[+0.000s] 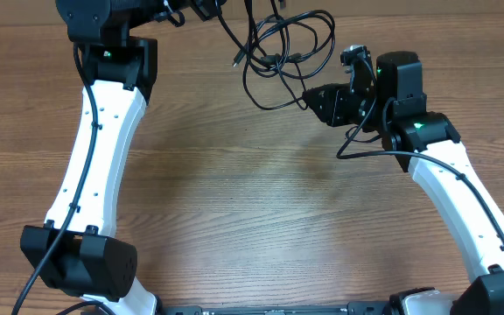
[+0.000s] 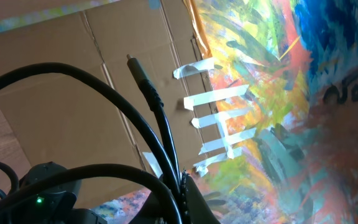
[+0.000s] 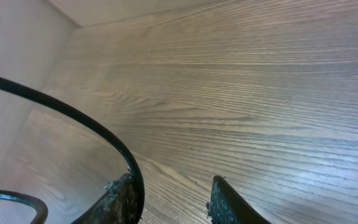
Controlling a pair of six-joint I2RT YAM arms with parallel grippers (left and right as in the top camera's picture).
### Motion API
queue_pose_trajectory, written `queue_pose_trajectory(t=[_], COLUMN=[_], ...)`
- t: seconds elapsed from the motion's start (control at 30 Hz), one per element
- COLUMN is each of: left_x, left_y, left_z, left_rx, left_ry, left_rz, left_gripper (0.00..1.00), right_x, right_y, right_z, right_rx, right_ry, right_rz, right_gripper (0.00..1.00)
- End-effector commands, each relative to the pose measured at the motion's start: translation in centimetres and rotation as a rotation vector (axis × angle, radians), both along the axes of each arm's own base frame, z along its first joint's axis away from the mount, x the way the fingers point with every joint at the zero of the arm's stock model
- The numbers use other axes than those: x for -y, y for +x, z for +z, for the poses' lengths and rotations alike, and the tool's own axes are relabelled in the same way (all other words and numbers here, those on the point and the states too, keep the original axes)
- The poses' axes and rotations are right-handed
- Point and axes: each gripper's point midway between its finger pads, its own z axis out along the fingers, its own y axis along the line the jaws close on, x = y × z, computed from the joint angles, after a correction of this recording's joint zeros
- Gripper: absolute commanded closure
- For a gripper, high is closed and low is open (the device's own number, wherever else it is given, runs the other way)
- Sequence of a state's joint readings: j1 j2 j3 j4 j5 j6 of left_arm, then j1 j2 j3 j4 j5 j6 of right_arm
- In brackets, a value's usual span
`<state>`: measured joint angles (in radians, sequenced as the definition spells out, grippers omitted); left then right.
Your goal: Untangle cables
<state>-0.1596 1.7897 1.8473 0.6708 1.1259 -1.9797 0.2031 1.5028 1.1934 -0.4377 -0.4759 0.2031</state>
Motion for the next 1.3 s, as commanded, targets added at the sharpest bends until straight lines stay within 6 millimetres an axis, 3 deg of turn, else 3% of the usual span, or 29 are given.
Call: queue_pose_trajectory(t=[0.0,0.63,1.13,1.27], left_x=[-1.3,-1.0,-0.7,-0.6], left_y=[-0.8,-1.3,-1.9,-1.9], left_z=[2.5,2.1,1.2,1.2], left_rx=[0.087,0.138,0.199,0.200], left_ry=[-0.040,-0.003,0.049,0.053], left_rz=[0.063,0.048,0.022,0.017], left_gripper=[0.96,0.96,0.96,0.96], right_x=[2.1,4.4,4.3,5.1], right_y=[1.2,2.7,3.6,3.9], right_z=[-1.3,-1.2,0.0,-0.1], right_rx=[-0.041,-0.079,-0.061,-0.073], right_ry=[-0.050,-0.014,0.062,0.071], right_rz=[-0.137,-0.370,-0.418,-0.485], right_gripper=[0.64,0.62,0.57,0.56])
